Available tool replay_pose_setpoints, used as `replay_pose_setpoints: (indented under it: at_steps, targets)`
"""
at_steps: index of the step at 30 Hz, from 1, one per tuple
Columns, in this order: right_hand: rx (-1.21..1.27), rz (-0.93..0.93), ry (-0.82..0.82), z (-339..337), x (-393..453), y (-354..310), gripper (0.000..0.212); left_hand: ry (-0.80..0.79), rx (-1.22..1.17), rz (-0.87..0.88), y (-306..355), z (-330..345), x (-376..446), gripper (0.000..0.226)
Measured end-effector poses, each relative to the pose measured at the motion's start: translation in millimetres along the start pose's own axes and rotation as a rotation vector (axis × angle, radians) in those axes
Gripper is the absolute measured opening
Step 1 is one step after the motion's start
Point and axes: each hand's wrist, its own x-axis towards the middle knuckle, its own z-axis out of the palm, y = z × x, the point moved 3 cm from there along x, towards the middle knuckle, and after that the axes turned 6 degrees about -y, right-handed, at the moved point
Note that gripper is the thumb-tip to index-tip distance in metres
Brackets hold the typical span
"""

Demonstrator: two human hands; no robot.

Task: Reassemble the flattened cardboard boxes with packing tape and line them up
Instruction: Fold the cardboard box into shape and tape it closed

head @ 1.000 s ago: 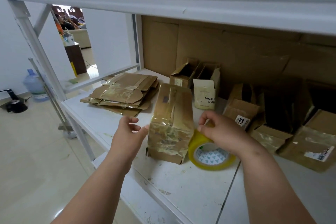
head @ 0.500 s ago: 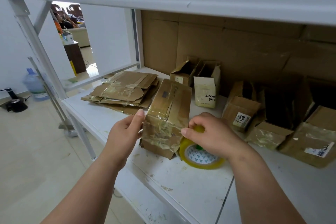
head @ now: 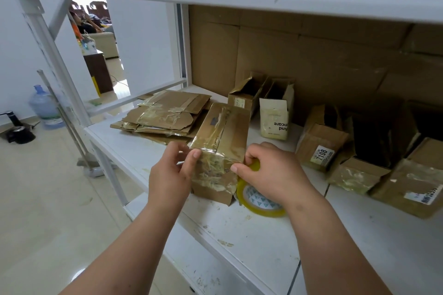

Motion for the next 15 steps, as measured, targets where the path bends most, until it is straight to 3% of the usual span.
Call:
replay_pose_setpoints:
  at_steps: [7, 12, 15]
  targets:
    - [-0.163, 0.076, 0.035, -3, 3, -20, 0.060, -0.010, 0.287, 0.121, 2, 6, -3, 0.025]
    - [-0.205, 0.101, 0.048, 4, 11, -23, 0.055, -0.050, 0.394, 0.073, 7, 5, 0, 0.008]
    - [-0.211, 0.097, 0.047, 5, 11, -22, 0.051, -0.085, 0.382, 0.092, 11, 9, -3, 0.017]
